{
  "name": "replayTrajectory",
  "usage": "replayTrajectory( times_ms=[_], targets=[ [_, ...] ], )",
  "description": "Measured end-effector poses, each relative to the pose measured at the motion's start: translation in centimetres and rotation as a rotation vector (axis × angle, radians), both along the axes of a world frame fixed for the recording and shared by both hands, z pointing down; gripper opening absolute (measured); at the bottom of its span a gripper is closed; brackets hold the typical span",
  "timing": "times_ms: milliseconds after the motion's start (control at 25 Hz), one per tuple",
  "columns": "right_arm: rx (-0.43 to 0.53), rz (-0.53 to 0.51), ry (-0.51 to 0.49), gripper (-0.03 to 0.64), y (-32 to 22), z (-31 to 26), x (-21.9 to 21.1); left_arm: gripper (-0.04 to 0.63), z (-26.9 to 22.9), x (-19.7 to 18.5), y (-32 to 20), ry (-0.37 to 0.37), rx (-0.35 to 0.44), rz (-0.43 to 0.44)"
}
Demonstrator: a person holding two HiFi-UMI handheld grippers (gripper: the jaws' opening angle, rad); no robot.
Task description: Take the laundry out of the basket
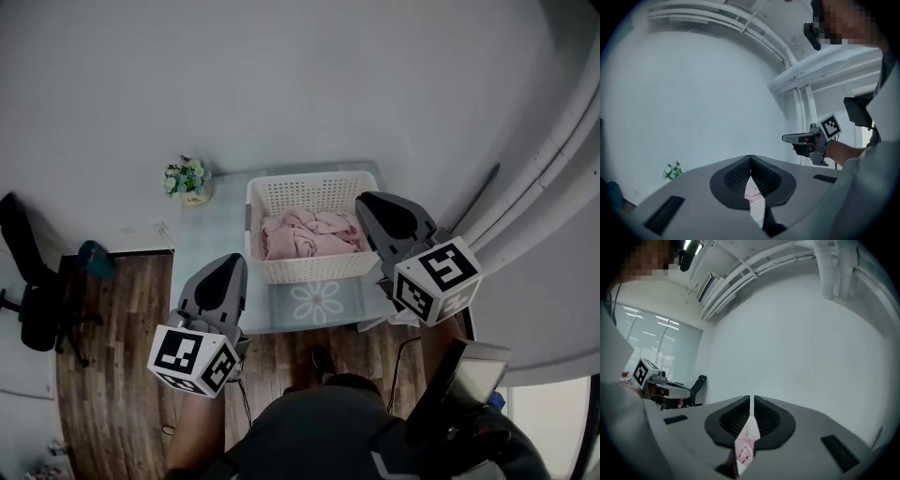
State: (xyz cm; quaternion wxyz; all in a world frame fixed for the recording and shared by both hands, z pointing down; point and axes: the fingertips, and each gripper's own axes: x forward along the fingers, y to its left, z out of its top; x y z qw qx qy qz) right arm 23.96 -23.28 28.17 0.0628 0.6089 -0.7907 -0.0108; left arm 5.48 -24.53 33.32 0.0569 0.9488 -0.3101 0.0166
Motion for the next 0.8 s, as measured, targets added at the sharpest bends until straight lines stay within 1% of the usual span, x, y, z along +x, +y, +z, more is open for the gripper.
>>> replayTrajectory(
  times_ms=[160, 200, 280, 400, 480, 560, 640, 680, 720, 760, 800],
  targets=[
    [-0.052, -0.085, 0.024, 0.021, -3.0, 0.9, 0.1, 0.008, -0.1, 0.9, -1.8, -0.016, 0.004, -0.028],
    [-0.078, -0.111, 0.031, 0.039, -3.8, 1.4, 0.1, 0.008, -0.2, 1.1, -2.2, -0.019, 0.008, -0.039],
    [-0.139, -0.179, 0.054, 0.136, -5.1, 2.8, -0.2, 0.008, -0.1, 1.2, -3.2, -0.030, 0.016, -0.071],
    [-0.202, -0.265, 0.097, 0.187, -7.1, 4.5, -0.5, 0.008, 0.3, 1.2, -4.4, -0.049, 0.008, -0.100],
    [-0.249, -0.320, 0.135, 0.248, -8.1, 6.0, -0.7, 0.008, 0.5, 1.5, -5.0, -0.058, 0.008, -0.107],
    [-0.312, -0.391, 0.159, 0.292, -9.1, 8.0, -1.2, 0.008, 0.7, 1.6, -5.7, -0.064, 0.006, -0.118],
    [-0.385, -0.462, 0.186, 0.355, -9.8, 10.5, -1.9, 0.008, 1.2, 1.5, -6.5, -0.067, -0.008, -0.132],
    [-0.421, -0.490, 0.210, 0.411, -10.1, 11.9, -2.1, 0.008, 1.5, 1.6, -6.8, -0.066, -0.022, -0.137],
    [-0.455, -0.508, 0.238, 0.453, -10.5, 13.3, -2.3, 0.008, 1.8, 1.7, -7.1, -0.065, -0.036, -0.140],
    [-0.485, -0.515, 0.268, 0.472, -10.9, 14.7, -2.3, 0.008, 2.1, 1.8, -7.3, -0.067, -0.045, -0.141],
    [-0.514, -0.518, 0.293, 0.476, -11.4, 16.1, -2.2, 0.008, 2.4, 2.0, -7.5, -0.073, -0.048, -0.141]
  ],
)
